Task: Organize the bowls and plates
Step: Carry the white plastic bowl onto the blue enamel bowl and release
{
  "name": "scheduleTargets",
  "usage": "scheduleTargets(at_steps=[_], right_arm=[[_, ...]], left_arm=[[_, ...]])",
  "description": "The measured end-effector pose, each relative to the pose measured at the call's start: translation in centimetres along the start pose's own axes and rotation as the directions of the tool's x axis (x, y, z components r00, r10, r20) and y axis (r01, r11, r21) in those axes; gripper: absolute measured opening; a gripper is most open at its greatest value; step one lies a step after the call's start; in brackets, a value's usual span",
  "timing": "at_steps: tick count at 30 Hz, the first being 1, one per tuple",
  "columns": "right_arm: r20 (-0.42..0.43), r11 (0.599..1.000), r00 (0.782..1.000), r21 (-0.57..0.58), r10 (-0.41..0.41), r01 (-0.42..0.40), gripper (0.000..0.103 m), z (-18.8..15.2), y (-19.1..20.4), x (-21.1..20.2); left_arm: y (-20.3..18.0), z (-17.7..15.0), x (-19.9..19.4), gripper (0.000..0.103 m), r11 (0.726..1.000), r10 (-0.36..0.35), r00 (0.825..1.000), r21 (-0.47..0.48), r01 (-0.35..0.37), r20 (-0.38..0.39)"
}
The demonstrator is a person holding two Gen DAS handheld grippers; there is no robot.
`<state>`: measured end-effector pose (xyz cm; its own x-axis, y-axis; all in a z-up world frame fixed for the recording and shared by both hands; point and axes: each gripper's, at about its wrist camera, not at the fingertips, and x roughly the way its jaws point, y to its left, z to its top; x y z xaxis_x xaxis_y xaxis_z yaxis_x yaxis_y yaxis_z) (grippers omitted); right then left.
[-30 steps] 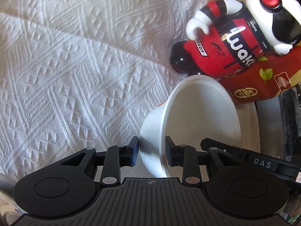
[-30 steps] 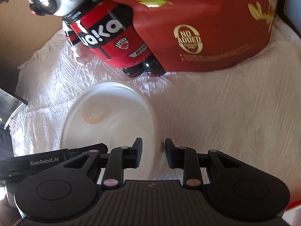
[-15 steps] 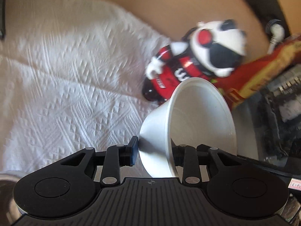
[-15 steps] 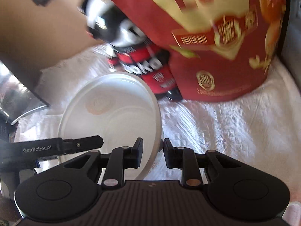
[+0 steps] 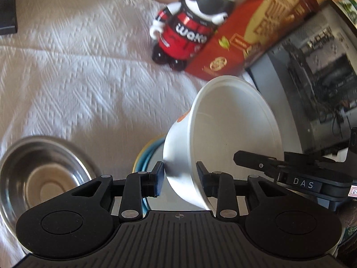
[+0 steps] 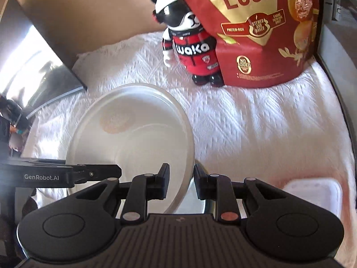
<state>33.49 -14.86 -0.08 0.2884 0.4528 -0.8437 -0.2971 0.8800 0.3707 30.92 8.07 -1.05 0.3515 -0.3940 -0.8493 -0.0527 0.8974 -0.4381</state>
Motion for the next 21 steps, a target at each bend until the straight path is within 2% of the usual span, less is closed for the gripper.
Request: scheduleTargets(at_steps=[9, 21], right_arm=[[-0.036, 0.999, 0.999, 0.027, -0.02, 0.021, 0.024, -3.5, -0.4, -0.2], [-0.044, 0.997, 0.998, 0.048, -0.054, 0.056, 0.025, -4.7, -1.1, 0.6]], left_arm=[[0.2, -2.1, 1.2, 0.034, 1.0, -0.011, 0.997, 0.007, 0.011, -0.072], [0.3, -2.6, 1.1, 0.029, 1.0, -0.017, 0.998, 0.015, 0.018, -0.062]])
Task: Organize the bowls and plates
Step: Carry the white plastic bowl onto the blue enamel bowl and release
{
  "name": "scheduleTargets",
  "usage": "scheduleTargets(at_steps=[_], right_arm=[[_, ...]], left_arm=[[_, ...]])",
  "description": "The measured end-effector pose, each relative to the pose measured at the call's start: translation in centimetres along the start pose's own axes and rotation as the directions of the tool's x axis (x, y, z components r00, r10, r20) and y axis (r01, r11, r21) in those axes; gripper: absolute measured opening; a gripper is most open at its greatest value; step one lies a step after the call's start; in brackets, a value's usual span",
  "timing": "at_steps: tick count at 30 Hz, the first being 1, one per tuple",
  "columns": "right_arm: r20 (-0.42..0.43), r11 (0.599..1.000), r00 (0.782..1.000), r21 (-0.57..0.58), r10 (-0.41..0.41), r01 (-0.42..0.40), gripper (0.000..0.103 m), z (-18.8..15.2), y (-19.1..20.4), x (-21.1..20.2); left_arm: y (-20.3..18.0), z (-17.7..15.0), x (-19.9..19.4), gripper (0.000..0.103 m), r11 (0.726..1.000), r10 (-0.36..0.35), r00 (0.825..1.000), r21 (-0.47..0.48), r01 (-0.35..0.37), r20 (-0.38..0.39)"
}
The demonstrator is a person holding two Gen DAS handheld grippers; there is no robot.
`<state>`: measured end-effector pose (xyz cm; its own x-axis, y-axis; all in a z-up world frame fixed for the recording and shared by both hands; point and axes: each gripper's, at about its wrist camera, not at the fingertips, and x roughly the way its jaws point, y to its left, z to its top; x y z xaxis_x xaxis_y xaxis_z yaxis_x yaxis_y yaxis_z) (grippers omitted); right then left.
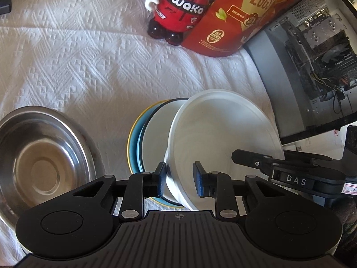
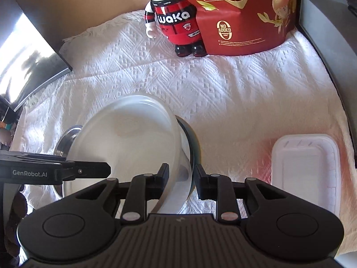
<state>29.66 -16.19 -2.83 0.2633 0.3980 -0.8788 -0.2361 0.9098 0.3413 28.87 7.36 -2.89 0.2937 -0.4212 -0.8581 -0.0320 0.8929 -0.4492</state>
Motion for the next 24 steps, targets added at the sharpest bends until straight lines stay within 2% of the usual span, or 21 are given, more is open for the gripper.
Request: scheduleTargets(at_steps=[7, 12, 24], right_arm=[[0.02, 1.0, 1.0, -0.006, -0.008, 0.008, 0.025, 0.1, 0.5, -0.1], [0.067, 0.998, 0.997, -0.038, -0.042, 0.044, 0.027, 0.7, 1.7, 0.0], [0.077, 0.997, 0.995, -0.037, -0.058, 0.061, 0.027, 1.0, 1.7, 0.3]], left_arm=[[0.0, 0.2, -0.9, 0.029, 1.0, -0.004, 0.999, 0.007, 0.003, 0.035], [0.2, 1.2, -1.6, 0.03, 1.0, -0.024, 0.995, 0.01, 0.023, 0.094], [1.7, 2.1, -1.0, 0.029, 1.0, -0.011, 0.998, -0.015, 0.012, 0.065]])
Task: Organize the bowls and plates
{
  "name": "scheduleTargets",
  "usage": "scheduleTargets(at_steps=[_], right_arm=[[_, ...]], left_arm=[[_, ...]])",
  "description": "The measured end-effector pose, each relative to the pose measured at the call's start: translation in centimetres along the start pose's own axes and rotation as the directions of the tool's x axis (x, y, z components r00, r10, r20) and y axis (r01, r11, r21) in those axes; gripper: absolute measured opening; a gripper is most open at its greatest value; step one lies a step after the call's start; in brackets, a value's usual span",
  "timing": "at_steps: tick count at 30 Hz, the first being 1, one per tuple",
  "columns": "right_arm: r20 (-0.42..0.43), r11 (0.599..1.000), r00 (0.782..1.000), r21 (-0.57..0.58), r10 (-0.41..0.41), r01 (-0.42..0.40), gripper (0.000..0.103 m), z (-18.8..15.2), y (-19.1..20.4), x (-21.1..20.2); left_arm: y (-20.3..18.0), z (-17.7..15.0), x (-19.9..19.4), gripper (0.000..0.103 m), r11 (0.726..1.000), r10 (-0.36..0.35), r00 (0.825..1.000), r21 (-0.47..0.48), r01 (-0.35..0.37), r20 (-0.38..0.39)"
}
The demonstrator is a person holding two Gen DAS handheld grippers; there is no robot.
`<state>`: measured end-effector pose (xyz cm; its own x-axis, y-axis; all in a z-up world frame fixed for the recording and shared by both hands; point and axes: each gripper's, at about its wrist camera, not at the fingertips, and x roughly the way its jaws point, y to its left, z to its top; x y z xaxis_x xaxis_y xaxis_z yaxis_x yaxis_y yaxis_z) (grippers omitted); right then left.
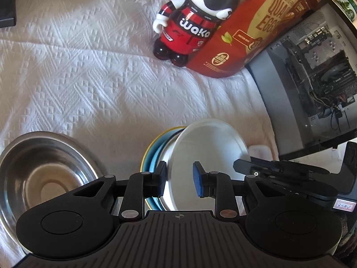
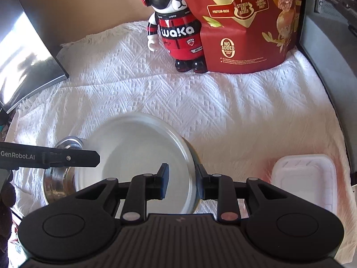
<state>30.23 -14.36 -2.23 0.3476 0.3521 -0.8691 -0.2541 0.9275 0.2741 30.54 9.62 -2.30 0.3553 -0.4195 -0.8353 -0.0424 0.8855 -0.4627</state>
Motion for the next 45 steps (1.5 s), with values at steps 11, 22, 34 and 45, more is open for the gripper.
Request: scheduleTargets(at_steps=[11, 22, 34, 45], right_arm=[[0.022, 0.999, 0.999, -0.03, -0.042, 0.043, 0.027, 0.8, 0.7, 0.8], [0.119, 0.966, 0.991, -0.256, 0.062, -0.029, 0.027, 4.8, 8.1, -0.3], [-0.246, 0.837, 0.969, -0.528, 0.014, -0.146, 0.027, 6.1, 21.8, 11.1], [-0.343, 0.81, 0.932, -0.575, -0.114, -0.113, 0.04, 4.7, 24.2, 16.6]], left_arm=[[1.6, 0.1, 1.2, 0.027, 0.999, 0.042, 0.999, -0.012, -0.042, -0.005], [9.9, -4.1, -9.7, 0.028, 0.97, 0.217, 0.941, -0.163, -0.178, 0.259], [17.2, -11.1, -9.4, 0.028, 0.877, 0.379, 0.91, -0.38, -0.294, 0.169], [19.8, -13.0, -5.3, 0.035, 0.848, 0.261, 0.957, -0.504, -0.163, 0.129]])
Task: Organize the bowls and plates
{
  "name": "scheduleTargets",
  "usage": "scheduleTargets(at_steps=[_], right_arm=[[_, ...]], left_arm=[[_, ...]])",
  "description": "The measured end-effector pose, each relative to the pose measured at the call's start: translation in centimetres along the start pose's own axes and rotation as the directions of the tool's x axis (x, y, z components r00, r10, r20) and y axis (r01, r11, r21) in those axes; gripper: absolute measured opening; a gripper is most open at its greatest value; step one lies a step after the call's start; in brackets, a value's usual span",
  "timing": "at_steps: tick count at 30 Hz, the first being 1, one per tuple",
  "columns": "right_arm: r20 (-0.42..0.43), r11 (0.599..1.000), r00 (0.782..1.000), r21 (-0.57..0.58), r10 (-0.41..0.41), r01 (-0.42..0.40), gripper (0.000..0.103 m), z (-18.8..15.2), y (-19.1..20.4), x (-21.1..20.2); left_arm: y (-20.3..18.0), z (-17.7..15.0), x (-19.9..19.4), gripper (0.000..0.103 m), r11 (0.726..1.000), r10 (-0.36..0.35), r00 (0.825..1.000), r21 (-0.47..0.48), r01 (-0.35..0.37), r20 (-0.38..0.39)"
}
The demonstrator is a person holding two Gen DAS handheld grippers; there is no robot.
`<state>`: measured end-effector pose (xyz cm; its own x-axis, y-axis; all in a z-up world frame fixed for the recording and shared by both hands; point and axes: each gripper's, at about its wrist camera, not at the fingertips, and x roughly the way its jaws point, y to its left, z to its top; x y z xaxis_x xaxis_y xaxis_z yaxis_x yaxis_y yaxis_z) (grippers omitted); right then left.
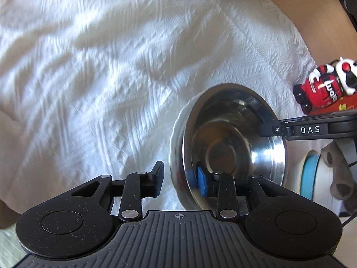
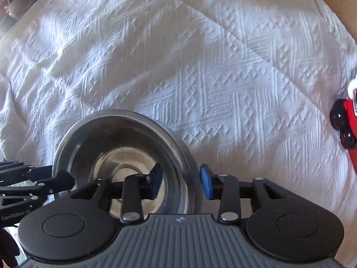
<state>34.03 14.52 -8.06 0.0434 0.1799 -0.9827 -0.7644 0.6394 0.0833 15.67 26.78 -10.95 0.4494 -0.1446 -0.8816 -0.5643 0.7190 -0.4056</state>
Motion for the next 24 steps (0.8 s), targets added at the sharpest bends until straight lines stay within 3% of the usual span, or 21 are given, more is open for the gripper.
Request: scheduleTargets(at_steps=[3, 10, 14, 18, 24], right_arm=[[-0.008, 1.0, 1.0, -0.004, -0.009, 0.009, 0.041, 0.3, 0.3, 0.5], [-0.052, 0.999, 0.998, 0.021, -0.025, 0.026, 0.041, 0.4, -0.5, 1.8], [-0.085, 1.0, 0.996, 0.028, 0.009, -0.007, 0.044, 0.2, -0.5, 2.2], [-0.081, 0.999, 0.997, 0.036, 0.009, -0.006, 0.048, 0.2, -0.2, 2.2], [-0.081, 0.996, 0.997, 0.09, 0.014, -0.006, 0.048, -0.1, -0.4, 2.2]], left_arm=[[0.3, 0.0, 0.6, 0.035, 0.998, -0.045, 0.999, -0.036, 0.045, -0.001], [1.0, 0.1, 1.2, 0.029, 0.994, -0.076, 0.997, -0.081, 0.077, 0.01], [1.5, 0.3, 1.7, 0.029, 0.989, -0.108, 0.994, -0.105, 0.106, -0.015], [1.5, 1.1, 2.0, 0.034, 0.988, -0.114, 0.992, -0.111, 0.107, -0.054], [1.5, 3.4, 2.2, 0.036, 0.994, -0.089, 0.995, -0.069, 0.086, -0.036]])
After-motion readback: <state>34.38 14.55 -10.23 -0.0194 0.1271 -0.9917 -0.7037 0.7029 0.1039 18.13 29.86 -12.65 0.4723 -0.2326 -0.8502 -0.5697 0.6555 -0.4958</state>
